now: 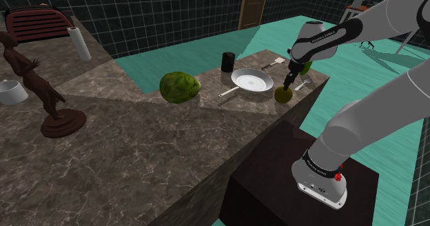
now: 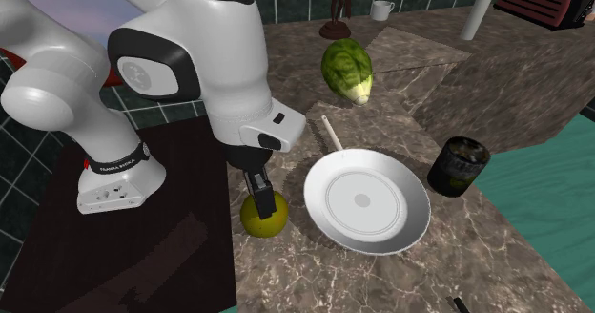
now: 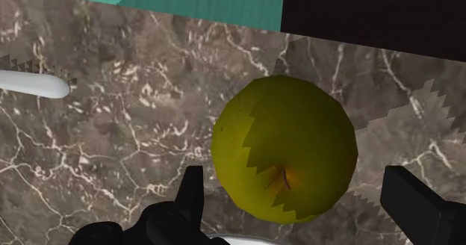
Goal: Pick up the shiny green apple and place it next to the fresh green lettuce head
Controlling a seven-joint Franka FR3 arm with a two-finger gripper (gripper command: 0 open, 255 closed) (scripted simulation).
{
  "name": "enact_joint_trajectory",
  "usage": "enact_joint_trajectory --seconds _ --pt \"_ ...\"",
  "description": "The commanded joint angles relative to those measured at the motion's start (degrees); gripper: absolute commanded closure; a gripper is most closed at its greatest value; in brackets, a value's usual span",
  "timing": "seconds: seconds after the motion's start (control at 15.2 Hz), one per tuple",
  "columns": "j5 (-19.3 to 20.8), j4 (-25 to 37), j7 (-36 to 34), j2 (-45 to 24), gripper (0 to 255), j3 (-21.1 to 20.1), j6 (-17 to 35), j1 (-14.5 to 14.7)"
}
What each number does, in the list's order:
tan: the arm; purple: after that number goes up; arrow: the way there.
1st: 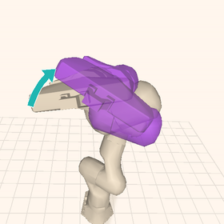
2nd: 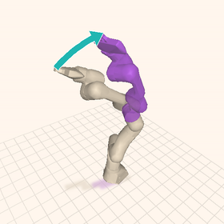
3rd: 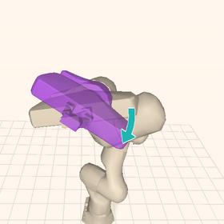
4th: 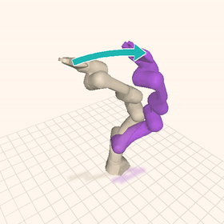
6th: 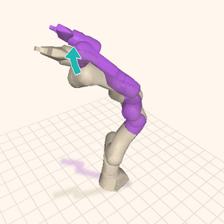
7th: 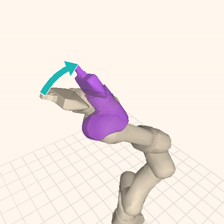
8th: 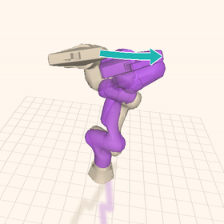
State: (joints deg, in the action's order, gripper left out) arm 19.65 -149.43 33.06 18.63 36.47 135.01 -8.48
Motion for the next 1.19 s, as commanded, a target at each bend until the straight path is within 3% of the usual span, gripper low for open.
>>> enact_joint_trajectory --seconds 0.0,0.07,0.13,0.73,1.12 --pt "0.0 -0.01 0.0 -0.01 0 0.0 0.02 0.0" --pt "0.0 0.0 0.0 -0.01 0 0.0 0.01 0.0" --pt "0.0 0.0 0.0 -0.01 255 0.0 0.01 0.0" --pt "0.0 -0.01 0.0 -0.01 255 0.0 0.02 0.0" --pt "0.41 2.22 -0.47 3.69 255 -1.62 -5.78 -0.53"
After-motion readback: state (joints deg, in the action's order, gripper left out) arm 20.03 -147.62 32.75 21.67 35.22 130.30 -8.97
